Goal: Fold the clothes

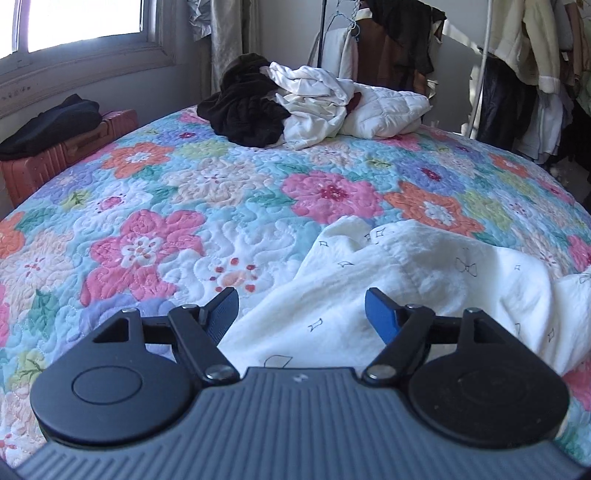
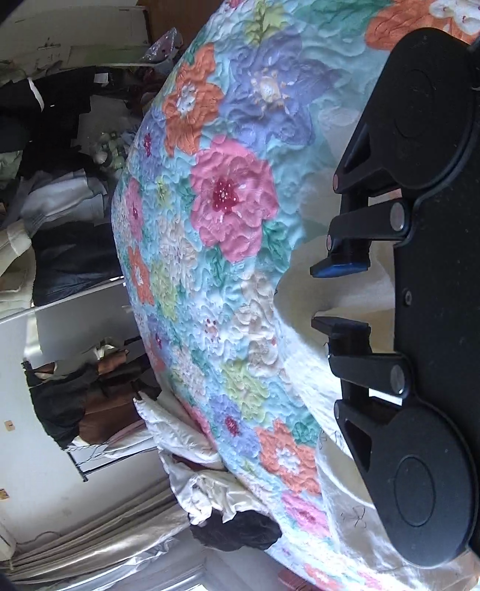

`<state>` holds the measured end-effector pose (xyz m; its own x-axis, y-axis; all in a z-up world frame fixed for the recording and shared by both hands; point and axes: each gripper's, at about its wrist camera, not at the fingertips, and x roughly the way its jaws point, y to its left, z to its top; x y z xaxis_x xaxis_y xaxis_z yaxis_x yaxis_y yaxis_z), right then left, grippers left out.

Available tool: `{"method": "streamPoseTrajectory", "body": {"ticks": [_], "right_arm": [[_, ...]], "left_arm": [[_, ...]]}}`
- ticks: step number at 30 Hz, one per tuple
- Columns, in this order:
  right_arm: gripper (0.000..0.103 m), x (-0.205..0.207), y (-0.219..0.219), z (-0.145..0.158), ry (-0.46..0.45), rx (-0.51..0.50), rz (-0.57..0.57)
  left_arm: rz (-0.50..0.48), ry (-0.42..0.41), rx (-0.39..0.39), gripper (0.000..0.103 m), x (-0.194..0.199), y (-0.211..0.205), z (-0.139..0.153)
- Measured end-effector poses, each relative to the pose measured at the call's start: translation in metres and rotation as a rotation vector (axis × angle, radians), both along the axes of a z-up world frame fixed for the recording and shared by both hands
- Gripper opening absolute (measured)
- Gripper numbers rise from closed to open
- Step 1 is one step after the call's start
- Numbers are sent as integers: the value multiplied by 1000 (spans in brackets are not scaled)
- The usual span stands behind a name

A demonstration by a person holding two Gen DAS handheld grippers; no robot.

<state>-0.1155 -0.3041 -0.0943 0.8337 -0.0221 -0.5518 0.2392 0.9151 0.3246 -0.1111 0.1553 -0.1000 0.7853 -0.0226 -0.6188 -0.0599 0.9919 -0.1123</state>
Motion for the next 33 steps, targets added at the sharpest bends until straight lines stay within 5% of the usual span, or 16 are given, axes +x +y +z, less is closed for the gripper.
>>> {"method": "streamPoseTrajectory", "body": {"ticks": [3,7,11,12,14,19,24,33], "right_arm": [[47,-1,3,6,-74,50,72],[48,2,15,7,-115,123,175],[53,3,36,8,-119,69,248],[55,4,41,7,-113,65,264],[55,6,52,5,-96,64,295],[62,10,81,4,-87,45,409],[62,21,107,0,-27,28,508],[66,25,144,11,29,219,675]], "left_arm": [[-45,27,-74,90,4,1,-6],[-68,66,-58,92,16,-11,-18],[-39,85,-52,93,26,-14,-30],[-36,78,-55,87,26,-14,-32],[-63,89,-60,9,25,-16,-30],[-192,7,118,7,-4,-49,-1],[-337,-53,119,7,-37,-77,21],[-557,29,48,7,-54,-123,3]]}}
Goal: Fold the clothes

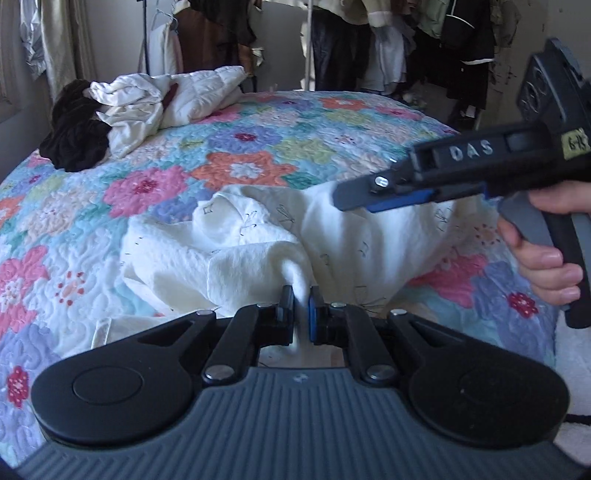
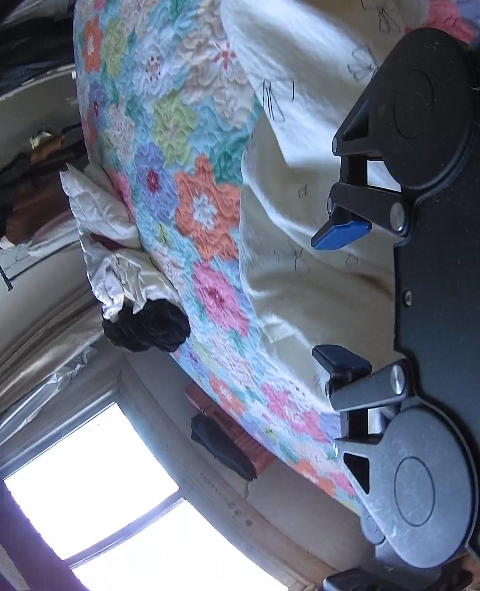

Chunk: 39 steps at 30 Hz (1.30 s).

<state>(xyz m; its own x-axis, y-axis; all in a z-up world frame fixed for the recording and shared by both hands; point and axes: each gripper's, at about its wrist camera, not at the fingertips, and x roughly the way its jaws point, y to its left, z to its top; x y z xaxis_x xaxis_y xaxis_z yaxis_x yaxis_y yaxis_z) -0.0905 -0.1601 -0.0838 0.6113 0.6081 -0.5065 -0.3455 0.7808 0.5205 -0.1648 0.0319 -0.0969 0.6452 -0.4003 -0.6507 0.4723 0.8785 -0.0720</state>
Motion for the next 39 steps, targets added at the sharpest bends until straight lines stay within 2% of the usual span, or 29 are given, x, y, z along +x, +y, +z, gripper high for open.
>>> {"method": "streamPoseTrajectory", "body": {"ticks": [1,5,6,7,8,10,12,16,19,22,24,27,29,31,36,37,38,39], "right_arm": [[67,3,7,0,9,-6,16],[67,19,40,-9,44,-138,87],[54,20,46,-17,47,-167,111],[17,17,49,-25,42,-189,112],[10,12,50,-30,36,-207,114],[8,-1,47,-31,-36,-236,103],[7,-8,39,-17,-87,-227,81],[6,-21,27,12,-172,-250,21],[6,-42,18,19,-179,-298,-24],[6,-53,6,7,-104,-348,-77],[6,-54,-1,-8,-39,-399,-114],[6,-50,-15,-24,60,-417,-171],[9,-47,-21,-30,98,-440,-214],[19,-49,-24,-28,98,-479,-255],[24,-64,-30,-2,75,-360,-297],[28,-68,-28,4,61,-320,-286],[31,-71,-26,10,50,-273,-262],[38,-72,-22,14,48,-232,-234]], "left_arm": [[-24,20,-11,7,-2,-4,-3],[-53,100,-9,7,-4,-7,-9],[-55,121,-4,7,-4,-6,-10],[-56,139,-12,7,-4,-4,-10],[-55,155,-22,7,-3,0,-11],[-49,180,-58,7,-1,7,-8],[-43,182,-94,8,1,16,-3],[-24,138,-133,10,-2,31,15],[-23,132,-201,13,-1,49,25],[5,163,-277,14,4,66,26],[41,163,-292,14,7,76,25],[117,160,-302,16,12,89,24],[157,154,-303,28,16,92,20],[155,163,-311,36,20,89,15],[96,212,-285,41,27,67,-4],[85,215,-281,42,28,63,-7],[79,219,-275,50,30,59,-10],[83,221,-271,54,31,56,-13]]}}
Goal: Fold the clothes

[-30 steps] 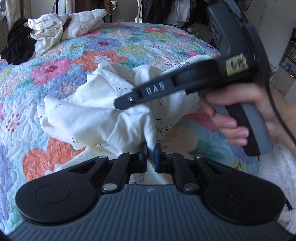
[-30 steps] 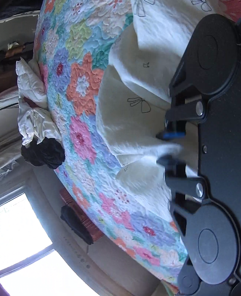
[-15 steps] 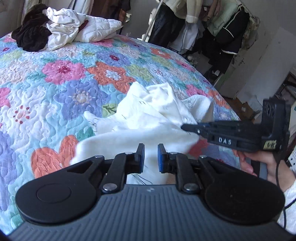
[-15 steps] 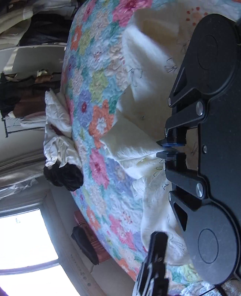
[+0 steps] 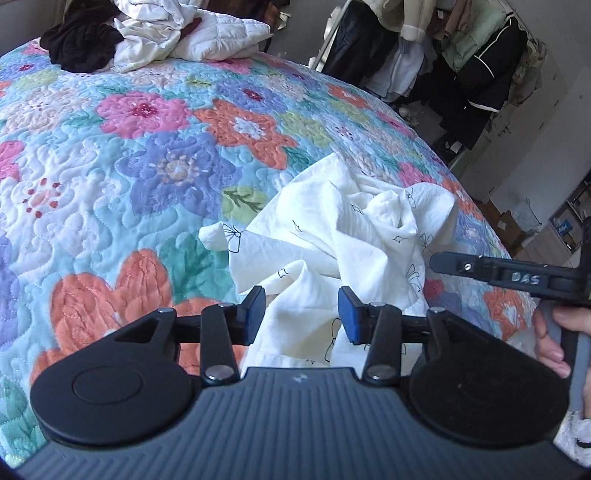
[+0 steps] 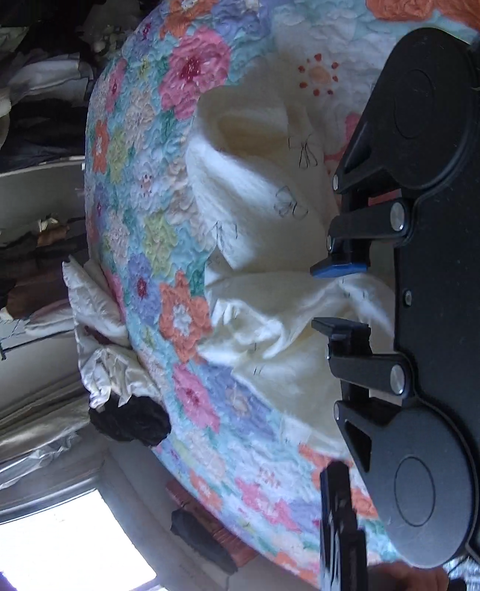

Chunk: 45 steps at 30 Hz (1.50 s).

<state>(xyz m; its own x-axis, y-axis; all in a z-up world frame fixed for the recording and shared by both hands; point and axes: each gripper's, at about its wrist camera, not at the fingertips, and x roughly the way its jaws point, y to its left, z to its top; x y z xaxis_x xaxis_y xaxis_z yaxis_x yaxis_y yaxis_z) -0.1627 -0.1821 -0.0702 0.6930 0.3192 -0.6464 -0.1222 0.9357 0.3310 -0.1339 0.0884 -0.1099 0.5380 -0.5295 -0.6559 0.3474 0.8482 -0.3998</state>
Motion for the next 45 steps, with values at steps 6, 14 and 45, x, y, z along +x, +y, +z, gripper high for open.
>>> {"method": "streamPoseTrajectory", "body": {"ticks": [6,14,45], "right_arm": [[62,11,40,-2,16,50,85],[4,19,57,-16,-39,-35,127],[2,-20,120,-34,117,47,275]], "left_arm": [[46,101,-47,56,12,-8,-25],[41,-4,34,4,7,-22,-14],[551,-376,318,4,52,138,78]]}}
